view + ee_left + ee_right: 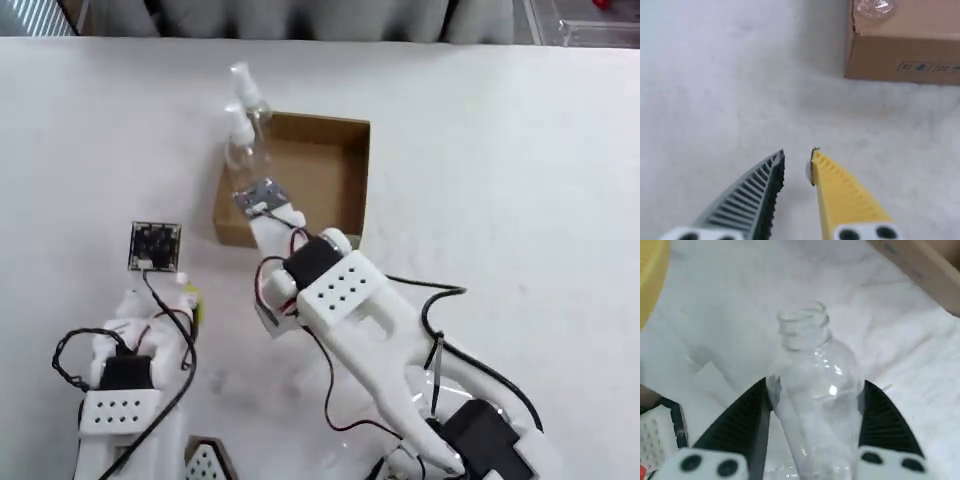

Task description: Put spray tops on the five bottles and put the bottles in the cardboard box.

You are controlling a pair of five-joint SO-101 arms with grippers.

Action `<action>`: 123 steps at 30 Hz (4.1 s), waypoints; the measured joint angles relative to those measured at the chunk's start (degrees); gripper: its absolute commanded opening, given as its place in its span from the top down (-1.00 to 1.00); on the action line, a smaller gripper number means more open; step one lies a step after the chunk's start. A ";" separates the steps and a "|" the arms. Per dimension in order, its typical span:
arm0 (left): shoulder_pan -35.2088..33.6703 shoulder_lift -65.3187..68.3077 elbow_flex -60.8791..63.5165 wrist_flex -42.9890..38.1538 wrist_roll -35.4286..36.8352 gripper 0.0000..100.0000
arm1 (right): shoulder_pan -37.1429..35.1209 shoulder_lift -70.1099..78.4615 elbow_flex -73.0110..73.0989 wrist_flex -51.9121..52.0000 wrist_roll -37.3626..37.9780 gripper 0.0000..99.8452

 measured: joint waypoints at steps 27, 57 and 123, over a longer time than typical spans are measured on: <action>10.29 0.00 -2.64 0.00 29.45 0.80 | 22.07 -1.58 -0.18 1.23 4.22 0.97; 30.07 0.00 -7.91 0.00 40.18 0.50 | 36.66 10.99 1.41 -16.35 1.49 0.97; 23.47 20.13 -13.36 -4.57 46.95 0.34 | 24.97 11.08 0.79 -5.01 7.30 0.97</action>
